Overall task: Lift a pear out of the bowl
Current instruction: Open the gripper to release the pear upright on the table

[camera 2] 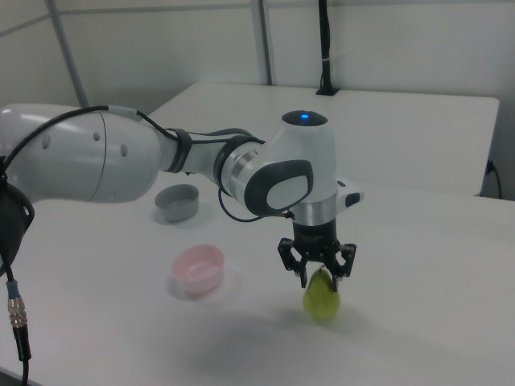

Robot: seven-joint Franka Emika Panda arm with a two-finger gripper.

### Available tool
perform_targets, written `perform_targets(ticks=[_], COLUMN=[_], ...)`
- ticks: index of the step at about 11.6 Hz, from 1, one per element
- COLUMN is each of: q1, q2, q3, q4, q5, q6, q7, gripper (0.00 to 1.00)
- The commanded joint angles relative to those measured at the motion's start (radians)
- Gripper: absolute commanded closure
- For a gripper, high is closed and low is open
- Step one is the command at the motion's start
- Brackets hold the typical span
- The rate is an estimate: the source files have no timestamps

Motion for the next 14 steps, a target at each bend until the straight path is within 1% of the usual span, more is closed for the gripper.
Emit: perform_targets(ticks=[1,3,6,8,10,11,14], q1=[0.009,0.009,0.026,0.032,0.055,0.057,0.051], q2=[-0.051,-0.071,-0.153,-0.201,-0.27,-0.305,-0.42], q3=[-0.01,-0.01,-0.007,0.004,0.007,0.01,0.012], q4=[-0.022,-0.02,0.0,0.047,0.047,0.049,0.055], q5=[0.02,0.018,0.011,0.009,0.009,0.011,0.021], q6=[-0.011,-0.011,-0.072,-0.202,-0.245,-0.291,-0.434], q7=[0.048,0.061,0.124,0.149,0.196,0.202,0.285], gripper=[0.0,0.0,0.0,0.0,0.0,0.0,0.0])
